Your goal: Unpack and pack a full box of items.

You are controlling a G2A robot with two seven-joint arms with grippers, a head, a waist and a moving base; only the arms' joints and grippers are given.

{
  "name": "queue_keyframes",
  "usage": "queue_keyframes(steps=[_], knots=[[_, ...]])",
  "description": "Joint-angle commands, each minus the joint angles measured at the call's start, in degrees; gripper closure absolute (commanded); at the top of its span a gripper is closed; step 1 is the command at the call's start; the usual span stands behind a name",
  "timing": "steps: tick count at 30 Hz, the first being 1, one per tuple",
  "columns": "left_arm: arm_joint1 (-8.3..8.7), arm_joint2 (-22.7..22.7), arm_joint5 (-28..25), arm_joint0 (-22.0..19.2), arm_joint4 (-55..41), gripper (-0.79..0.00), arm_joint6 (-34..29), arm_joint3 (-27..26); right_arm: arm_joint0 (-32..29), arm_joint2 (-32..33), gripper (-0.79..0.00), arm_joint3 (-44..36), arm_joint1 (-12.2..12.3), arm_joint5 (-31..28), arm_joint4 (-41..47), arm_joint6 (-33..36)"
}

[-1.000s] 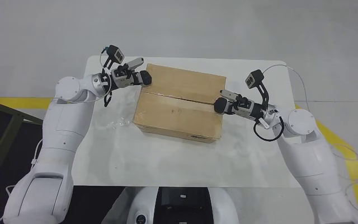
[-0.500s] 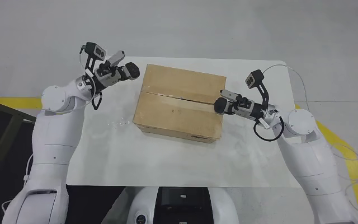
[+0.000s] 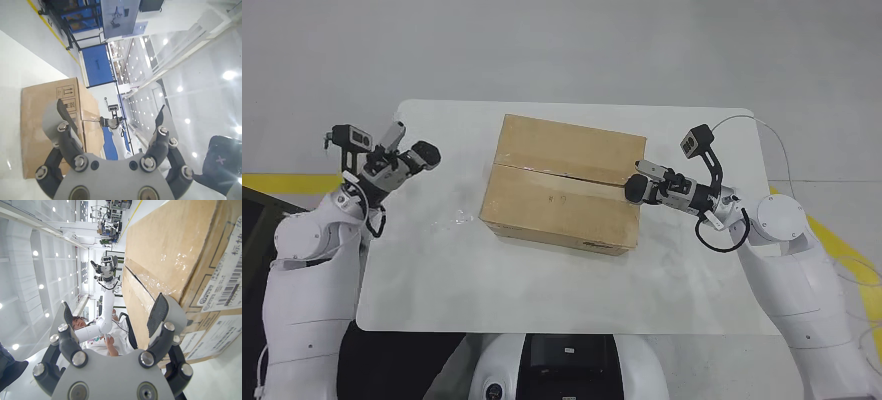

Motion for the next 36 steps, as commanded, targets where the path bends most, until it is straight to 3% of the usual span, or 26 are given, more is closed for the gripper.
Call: queue_keyframes(steps=[1,9,18,25,36], knots=[[0.29,-2.0,0.7,2.3,1.8,-0.785,2.0,-1.0,0.0,0.0,-0.785,0.0,0.0,0.0,0.0,0.0],[1.34,-6.9,5.1,7.5,9.9,-0.785,6.1,-2.5,0.0,0.0,-0.785,0.0,0.0,0.0,0.0,0.0],[2.16,-8.3,6.5,6.3,10.4,-0.785,2.3,1.9,0.0,0.0,-0.785,0.0,0.0,0.0,0.0,0.0],[3.20,-6.5,9.2,5.3,18.3,-0.785,-2.8,3.7,0.0,0.0,-0.785,0.0,0.0,0.0,0.0,0.0],[3.69,-1.9,8.2,4.0,21.7,-0.785,-7.4,4.0,0.0,0.0,-0.785,0.0,0.0,0.0,0.0,0.0]])
